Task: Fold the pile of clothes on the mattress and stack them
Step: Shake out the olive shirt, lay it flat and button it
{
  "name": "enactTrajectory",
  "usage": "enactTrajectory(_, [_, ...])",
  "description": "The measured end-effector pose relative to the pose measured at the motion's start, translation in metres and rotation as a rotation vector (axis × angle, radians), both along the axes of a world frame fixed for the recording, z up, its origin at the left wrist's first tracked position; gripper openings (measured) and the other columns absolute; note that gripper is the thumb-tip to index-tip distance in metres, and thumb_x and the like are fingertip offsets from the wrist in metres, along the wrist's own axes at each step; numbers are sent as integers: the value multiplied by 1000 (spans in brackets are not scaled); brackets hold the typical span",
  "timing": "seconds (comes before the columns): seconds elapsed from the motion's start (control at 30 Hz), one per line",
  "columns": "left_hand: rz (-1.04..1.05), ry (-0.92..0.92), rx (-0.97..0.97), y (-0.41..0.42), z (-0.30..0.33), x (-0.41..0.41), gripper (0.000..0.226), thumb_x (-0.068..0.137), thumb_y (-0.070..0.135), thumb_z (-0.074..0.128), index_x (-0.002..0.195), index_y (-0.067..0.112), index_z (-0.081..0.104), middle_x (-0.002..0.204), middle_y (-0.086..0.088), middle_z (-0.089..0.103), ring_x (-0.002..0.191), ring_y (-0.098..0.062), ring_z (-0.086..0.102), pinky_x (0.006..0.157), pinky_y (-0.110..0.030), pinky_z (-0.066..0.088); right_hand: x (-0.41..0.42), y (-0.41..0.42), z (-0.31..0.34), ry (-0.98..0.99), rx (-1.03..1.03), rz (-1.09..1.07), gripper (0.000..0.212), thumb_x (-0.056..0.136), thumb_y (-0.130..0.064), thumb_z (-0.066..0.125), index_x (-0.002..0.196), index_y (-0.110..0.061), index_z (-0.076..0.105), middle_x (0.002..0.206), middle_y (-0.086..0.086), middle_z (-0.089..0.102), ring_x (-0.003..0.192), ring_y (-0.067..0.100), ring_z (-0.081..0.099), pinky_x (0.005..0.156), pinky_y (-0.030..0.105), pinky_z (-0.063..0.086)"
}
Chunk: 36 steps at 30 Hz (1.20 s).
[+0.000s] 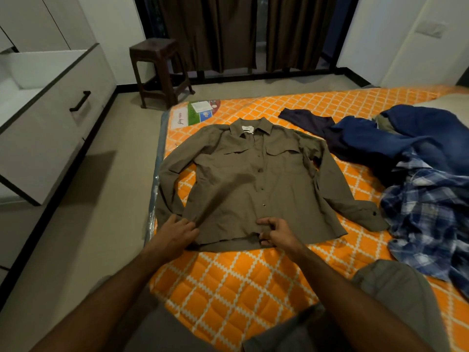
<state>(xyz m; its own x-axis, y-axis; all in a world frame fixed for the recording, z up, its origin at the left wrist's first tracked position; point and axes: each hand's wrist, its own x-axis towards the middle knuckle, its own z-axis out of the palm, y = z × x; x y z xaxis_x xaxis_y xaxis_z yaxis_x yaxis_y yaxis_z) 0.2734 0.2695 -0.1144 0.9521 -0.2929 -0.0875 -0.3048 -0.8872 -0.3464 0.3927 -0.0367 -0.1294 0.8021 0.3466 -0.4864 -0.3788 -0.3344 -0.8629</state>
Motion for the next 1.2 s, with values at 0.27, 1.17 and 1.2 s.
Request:
enactTrajectory(0.27, [522, 258, -298, 7, 25, 9, 14, 85, 25, 54, 87, 16, 64, 90, -7, 69, 85, -27, 68, 67, -30, 48, -6, -13, -10, -107, -39, 45, 21, 94, 9, 57, 104, -5, 70, 82, 5, 60, 64, 10, 58, 55, 16, 51])
enactTrajectory(1.17, [340, -12, -861, -144, -44, 74, 38, 91, 29, 56, 128, 19, 58, 112, -6, 57, 102, -26, 59, 86, -39, 51, 31, -33, -13, -378, -173, 354, 28, 94, 1, 48, 110, -22, 50, 88, 4, 60, 73, 21, 65, 59, 34, 54])
enactTrajectory(1.2, [352, -35, -859, -145, -46, 76, 35, 93, 30, 57, 127, 20, 57, 112, -5, 57, 102, -26, 59, 85, -39, 50, 40, -35, -15, -431, -231, 319, 26, 93, -3, 52, 106, -26, 50, 85, 2, 61, 72, 20, 65, 61, 34, 51])
